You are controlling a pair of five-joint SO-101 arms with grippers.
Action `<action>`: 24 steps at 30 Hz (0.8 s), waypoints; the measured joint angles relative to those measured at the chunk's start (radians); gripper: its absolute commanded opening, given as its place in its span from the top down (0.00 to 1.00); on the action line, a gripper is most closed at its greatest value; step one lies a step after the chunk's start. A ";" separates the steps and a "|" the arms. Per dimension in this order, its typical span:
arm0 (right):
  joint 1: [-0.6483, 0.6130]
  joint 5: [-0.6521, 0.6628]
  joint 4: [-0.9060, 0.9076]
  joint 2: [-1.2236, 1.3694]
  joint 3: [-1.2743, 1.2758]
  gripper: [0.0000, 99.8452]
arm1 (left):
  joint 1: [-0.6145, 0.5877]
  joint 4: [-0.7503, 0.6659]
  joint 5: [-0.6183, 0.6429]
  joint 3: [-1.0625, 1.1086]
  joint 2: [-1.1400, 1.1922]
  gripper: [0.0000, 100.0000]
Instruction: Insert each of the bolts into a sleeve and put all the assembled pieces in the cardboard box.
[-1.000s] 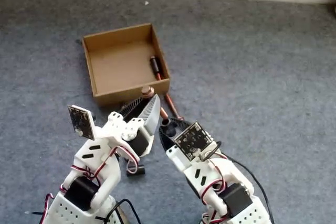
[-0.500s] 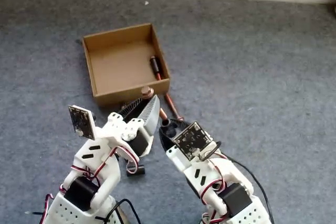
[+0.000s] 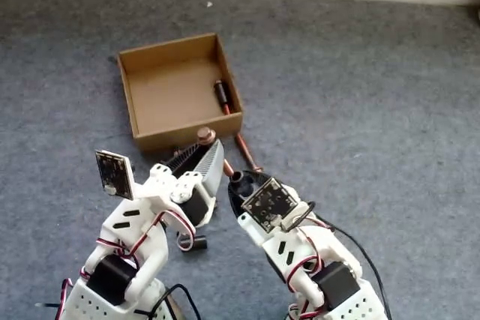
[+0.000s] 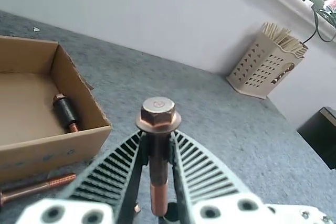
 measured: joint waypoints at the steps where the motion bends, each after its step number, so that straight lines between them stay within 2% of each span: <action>1: 0.000 0.003 0.000 0.000 0.000 0.99 | 0.000 0.000 0.000 0.000 0.000 0.99; 14: 0.000 0.009 0.000 0.000 0.000 0.99 | 0.003 0.000 0.000 0.003 -0.003 0.99; 24: -0.002 0.009 -0.002 -0.002 0.011 0.99 | 0.075 0.011 -0.041 0.006 0.009 0.99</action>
